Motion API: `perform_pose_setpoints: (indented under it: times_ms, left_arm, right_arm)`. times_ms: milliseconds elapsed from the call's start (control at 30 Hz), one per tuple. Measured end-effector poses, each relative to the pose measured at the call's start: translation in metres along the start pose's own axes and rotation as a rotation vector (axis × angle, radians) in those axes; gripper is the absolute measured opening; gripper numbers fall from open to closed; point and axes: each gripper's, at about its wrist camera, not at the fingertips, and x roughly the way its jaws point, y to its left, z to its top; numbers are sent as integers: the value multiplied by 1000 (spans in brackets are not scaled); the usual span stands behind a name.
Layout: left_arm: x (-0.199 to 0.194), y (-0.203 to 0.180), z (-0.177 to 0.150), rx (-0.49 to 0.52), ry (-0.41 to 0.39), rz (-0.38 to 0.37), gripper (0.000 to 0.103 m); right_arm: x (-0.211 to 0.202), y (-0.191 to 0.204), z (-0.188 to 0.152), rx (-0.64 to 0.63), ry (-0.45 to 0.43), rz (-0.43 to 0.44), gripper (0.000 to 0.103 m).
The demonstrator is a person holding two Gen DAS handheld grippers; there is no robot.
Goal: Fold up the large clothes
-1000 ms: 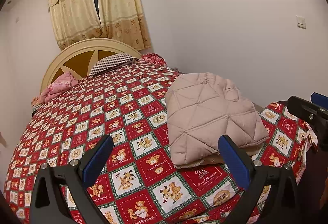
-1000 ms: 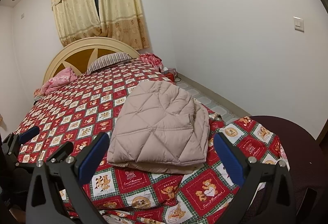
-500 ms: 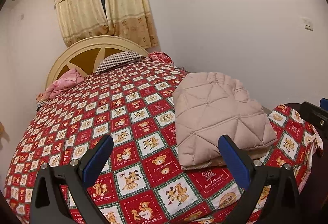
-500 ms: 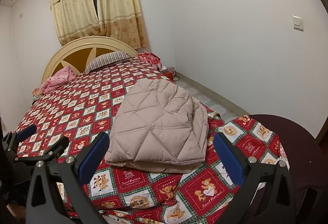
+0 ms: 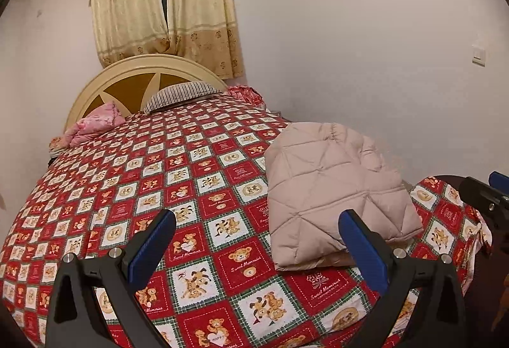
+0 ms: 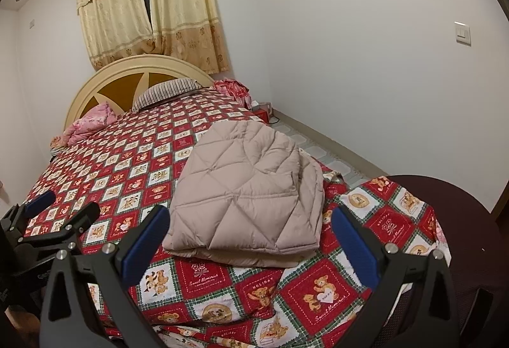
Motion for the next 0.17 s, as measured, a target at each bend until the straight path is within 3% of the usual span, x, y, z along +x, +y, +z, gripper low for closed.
perform_pose_setpoints:
  times_ms: [167]
  left_arm:
    - [1, 1, -1, 1, 5, 2, 102]
  right_arm:
    - [1, 0, 0, 0, -1, -3, 103]
